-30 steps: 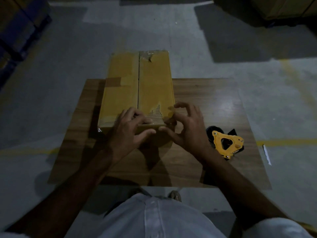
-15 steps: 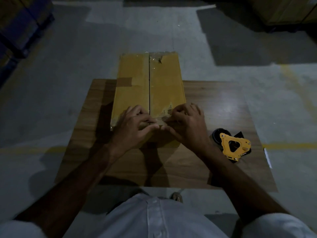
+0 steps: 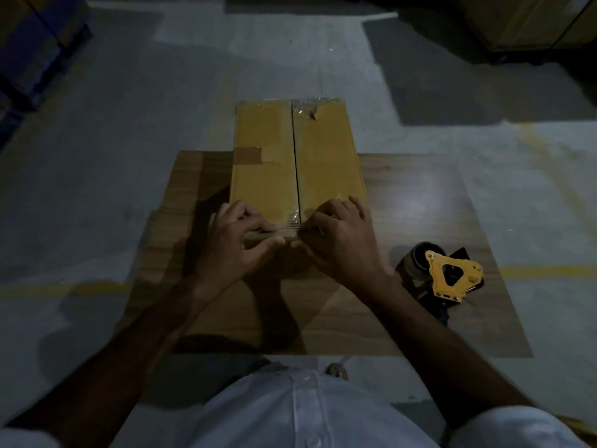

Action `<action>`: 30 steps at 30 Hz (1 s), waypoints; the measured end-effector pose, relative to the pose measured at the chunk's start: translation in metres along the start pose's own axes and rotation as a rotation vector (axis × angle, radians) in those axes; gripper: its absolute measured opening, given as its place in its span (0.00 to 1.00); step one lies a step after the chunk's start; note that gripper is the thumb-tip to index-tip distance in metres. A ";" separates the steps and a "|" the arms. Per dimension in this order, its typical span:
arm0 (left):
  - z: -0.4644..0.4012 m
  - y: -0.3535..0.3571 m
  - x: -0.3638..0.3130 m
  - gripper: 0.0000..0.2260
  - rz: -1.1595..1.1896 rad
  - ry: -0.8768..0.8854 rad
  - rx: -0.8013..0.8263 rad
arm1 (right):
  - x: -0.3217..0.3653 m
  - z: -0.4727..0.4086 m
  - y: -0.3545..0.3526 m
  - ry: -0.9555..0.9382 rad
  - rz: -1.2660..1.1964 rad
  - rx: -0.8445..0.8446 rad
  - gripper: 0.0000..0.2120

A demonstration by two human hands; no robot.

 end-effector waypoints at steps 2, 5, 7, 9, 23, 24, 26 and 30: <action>-0.001 0.002 0.000 0.12 0.027 0.038 -0.007 | 0.003 -0.004 0.004 0.010 -0.033 -0.042 0.16; 0.004 0.006 -0.001 0.12 0.044 0.106 -0.011 | -0.001 0.004 0.014 0.050 -0.061 -0.064 0.16; 0.007 0.005 0.002 0.13 0.059 0.125 -0.005 | 0.000 0.006 0.016 0.071 -0.042 -0.053 0.17; 0.008 0.003 0.003 0.14 0.076 0.124 0.000 | 0.004 0.002 0.014 0.085 -0.033 -0.052 0.18; 0.022 -0.009 0.067 0.27 0.443 0.065 0.034 | 0.046 -0.015 0.027 0.055 -0.115 -0.046 0.20; 0.021 -0.012 0.073 0.26 0.458 0.048 0.034 | 0.053 -0.020 0.026 0.039 -0.133 -0.036 0.20; 0.019 -0.017 0.082 0.24 0.457 0.009 0.016 | 0.072 -0.033 0.029 -0.008 -0.187 0.001 0.18; 0.024 -0.005 0.086 0.28 0.512 -0.047 0.044 | 0.093 -0.047 0.040 -0.022 -0.146 -0.050 0.15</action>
Point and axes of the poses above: each hand's wrist, its own z-axis away from the middle knuckle, its own y-axis out of the palm, x = y × z, the point moved 10 cm from there along -z, towards the middle knuckle, and after that the axes turned 11 degrees about x, right-handed, at the moved point
